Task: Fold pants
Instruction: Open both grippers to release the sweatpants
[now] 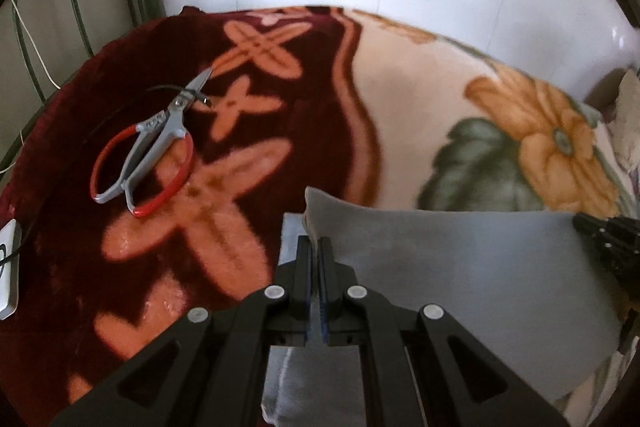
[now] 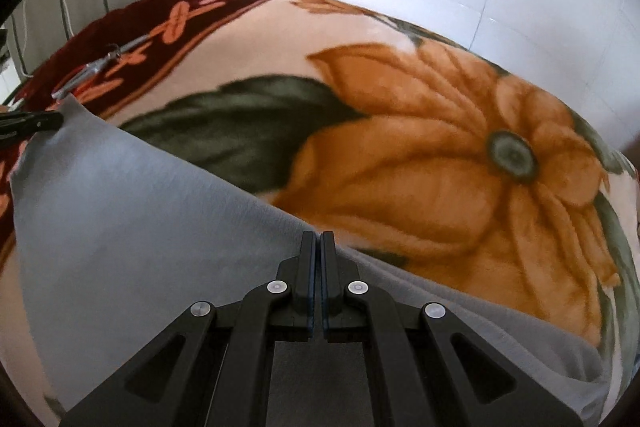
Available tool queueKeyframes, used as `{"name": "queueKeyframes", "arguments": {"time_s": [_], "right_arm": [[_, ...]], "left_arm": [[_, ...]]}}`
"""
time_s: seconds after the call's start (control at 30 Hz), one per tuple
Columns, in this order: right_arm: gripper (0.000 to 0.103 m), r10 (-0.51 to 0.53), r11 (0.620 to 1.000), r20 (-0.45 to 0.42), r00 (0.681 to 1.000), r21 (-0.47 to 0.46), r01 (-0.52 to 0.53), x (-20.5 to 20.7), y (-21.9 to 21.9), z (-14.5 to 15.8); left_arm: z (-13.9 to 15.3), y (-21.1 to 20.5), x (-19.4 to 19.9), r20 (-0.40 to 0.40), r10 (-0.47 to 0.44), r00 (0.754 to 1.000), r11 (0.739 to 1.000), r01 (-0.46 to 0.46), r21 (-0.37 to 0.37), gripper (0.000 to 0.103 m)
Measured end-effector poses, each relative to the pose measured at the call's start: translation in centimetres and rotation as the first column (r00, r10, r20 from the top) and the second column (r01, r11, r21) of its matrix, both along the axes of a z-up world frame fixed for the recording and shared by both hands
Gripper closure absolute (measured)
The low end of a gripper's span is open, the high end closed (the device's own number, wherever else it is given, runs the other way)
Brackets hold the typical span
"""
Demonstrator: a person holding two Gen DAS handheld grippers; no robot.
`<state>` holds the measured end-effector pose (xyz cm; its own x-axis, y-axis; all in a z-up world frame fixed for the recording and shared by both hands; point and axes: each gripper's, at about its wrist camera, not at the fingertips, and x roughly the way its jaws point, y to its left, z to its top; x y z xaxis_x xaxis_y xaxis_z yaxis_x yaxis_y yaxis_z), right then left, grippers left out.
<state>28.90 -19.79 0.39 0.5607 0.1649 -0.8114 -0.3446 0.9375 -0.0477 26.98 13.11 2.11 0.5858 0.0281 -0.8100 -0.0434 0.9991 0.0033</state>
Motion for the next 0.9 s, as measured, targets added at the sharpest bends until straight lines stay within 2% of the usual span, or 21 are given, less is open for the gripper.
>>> {"name": "queueKeyframes", "arguments": {"time_s": [0.1,0.17,0.27,0.33,0.43,0.57,0.77,0.9], "right_arm": [[0.101,-0.003,1.000,-0.015,1.000,-0.020,0.003,0.1,0.1,-0.6],[0.101,-0.005,1.000,-0.028,1.000,-0.024,0.004,0.4,0.1,-0.7],[0.100,-0.020,1.000,-0.044,0.999,-0.001,0.020,0.5,-0.2,-0.3],[0.090,-0.050,0.998,-0.037,0.998,0.023,0.051,0.4,-0.7,0.6],[0.078,-0.114,0.991,0.002,0.993,0.064,0.114,-0.6,-2.0,2.6],[0.074,-0.139,0.987,-0.005,0.990,0.081,0.139,-2.7,-4.6,4.8],[0.074,-0.186,0.980,-0.048,0.981,0.062,0.189,-5.4,-10.6,6.3],[0.074,-0.254,0.963,-0.080,0.964,0.065,0.260,-6.6,-16.0,7.0]], "left_arm": [[-1.3,0.3,0.3,-0.025,0.016,1.000,0.997,-0.014,0.081,0.099],[-1.7,0.8,0.1,-0.027,0.041,0.999,0.994,-0.039,0.098,0.096],[-1.4,1.9,-0.4,-0.031,0.073,0.997,0.996,-0.071,0.046,0.085],[-0.8,2.2,-0.8,-0.025,0.081,0.996,0.997,-0.080,0.011,0.077],[0.5,1.7,-1.8,-0.012,0.058,0.998,0.998,-0.058,-0.023,0.069],[2.2,0.1,-3.2,0.015,0.010,1.000,0.999,-0.009,-0.041,0.059],[2.7,-3.4,-4.3,0.005,-0.062,0.998,0.994,0.062,-0.085,0.057],[2.1,-5.4,-5.0,-0.013,-0.053,0.999,0.995,0.051,-0.091,0.057]]}}
